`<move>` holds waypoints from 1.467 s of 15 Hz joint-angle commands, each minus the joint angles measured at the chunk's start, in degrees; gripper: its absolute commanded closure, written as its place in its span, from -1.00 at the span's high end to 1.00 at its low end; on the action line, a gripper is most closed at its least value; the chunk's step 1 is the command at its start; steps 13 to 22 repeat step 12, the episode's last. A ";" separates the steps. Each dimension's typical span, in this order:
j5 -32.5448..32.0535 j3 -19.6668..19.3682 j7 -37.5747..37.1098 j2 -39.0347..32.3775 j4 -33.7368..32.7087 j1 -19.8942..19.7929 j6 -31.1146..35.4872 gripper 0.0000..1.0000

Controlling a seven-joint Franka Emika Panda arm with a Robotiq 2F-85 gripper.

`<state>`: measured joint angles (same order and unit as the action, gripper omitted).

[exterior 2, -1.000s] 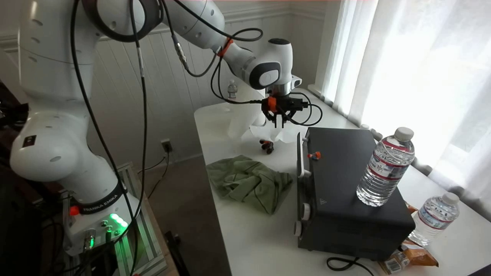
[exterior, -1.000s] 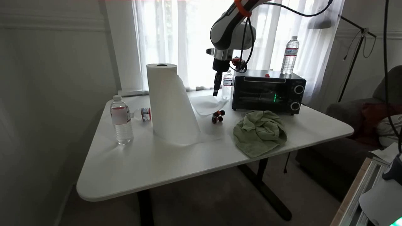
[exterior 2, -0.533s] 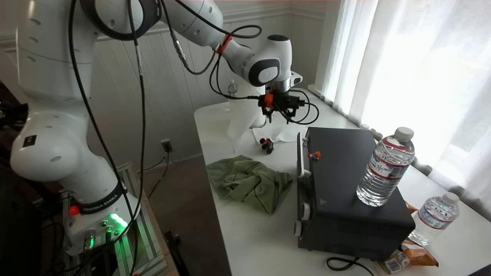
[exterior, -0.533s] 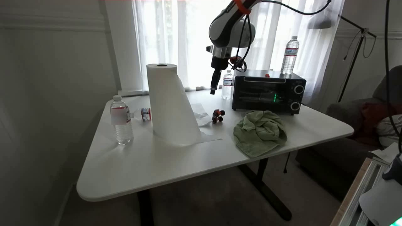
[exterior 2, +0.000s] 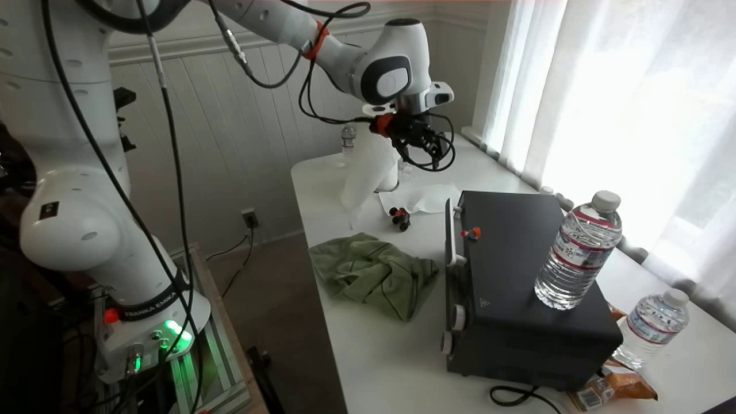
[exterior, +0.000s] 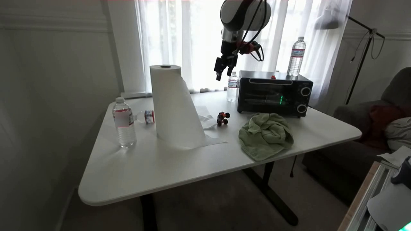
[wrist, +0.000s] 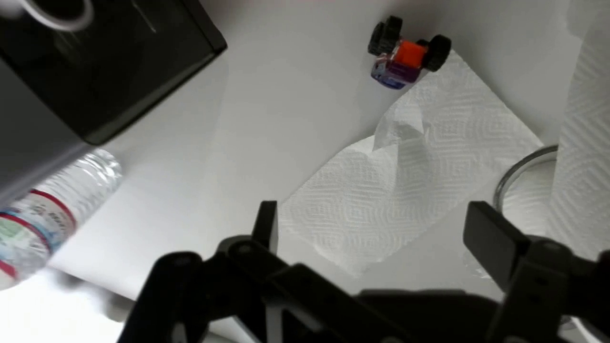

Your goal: Move the paper towel from the top of the oven to the countertop

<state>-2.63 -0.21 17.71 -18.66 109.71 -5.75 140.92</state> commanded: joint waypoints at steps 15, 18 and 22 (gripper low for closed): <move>0.26 -4.95 -14.38 12.09 0.21 -0.26 -27.91 1.00; 0.26 -4.95 -14.38 12.09 0.21 -0.26 -27.91 1.00; 0.26 -4.95 -14.38 12.09 0.21 -0.26 -27.91 1.00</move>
